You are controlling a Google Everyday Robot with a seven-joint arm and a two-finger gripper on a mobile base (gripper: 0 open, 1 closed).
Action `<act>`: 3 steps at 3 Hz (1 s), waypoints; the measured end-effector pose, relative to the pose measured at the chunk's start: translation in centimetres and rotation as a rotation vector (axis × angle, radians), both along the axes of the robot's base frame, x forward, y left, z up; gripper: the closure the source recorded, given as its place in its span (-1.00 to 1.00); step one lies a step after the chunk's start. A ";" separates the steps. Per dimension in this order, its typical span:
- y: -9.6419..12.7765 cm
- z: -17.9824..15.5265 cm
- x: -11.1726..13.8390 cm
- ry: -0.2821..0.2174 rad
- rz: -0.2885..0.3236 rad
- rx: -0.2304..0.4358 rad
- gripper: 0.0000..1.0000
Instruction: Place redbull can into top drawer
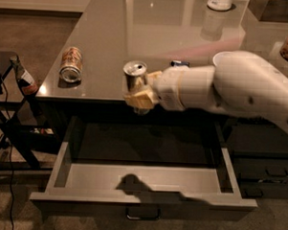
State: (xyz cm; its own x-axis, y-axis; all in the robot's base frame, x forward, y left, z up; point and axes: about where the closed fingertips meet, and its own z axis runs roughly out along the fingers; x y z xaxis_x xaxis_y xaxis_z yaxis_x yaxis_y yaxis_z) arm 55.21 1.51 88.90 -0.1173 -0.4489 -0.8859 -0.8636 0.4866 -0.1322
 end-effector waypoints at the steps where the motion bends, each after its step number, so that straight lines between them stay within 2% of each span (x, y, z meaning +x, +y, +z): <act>1: -1.8 0.3 -0.9 -0.008 -0.040 0.020 1.00; 2: -1.9 0.3 -0.9 -0.008 -0.042 0.018 1.00; 3: -2.2 -3.2 -2.8 0.049 -0.081 0.039 1.00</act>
Offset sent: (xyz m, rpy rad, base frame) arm -0.0085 -0.0206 -0.0045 0.0171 0.0006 -0.0452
